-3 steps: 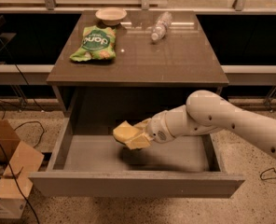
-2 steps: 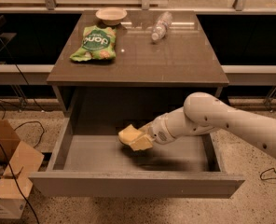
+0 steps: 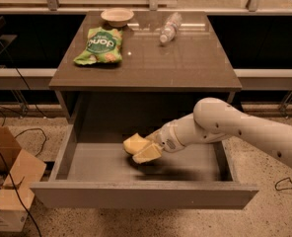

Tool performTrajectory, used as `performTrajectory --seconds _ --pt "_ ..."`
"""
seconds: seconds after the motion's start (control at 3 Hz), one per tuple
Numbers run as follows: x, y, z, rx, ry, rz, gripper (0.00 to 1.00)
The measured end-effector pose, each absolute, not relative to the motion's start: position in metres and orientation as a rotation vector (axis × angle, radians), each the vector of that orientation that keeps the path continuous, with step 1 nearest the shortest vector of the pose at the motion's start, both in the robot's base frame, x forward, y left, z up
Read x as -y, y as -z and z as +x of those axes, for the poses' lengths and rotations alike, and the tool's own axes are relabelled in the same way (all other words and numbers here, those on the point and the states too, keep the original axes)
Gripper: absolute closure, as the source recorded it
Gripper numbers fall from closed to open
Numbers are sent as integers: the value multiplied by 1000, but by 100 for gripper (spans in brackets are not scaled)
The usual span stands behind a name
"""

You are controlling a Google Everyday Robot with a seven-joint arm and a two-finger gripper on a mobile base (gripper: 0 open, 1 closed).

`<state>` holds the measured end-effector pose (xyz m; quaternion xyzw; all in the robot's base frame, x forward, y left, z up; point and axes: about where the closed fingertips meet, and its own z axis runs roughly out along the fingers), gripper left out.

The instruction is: Place sponge into top drawer

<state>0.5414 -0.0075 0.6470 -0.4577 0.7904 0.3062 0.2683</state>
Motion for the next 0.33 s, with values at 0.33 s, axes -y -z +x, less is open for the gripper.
performTrajectory --seconds 0.33 --pt "6 -646 541 -2132 -829 -1237 0"
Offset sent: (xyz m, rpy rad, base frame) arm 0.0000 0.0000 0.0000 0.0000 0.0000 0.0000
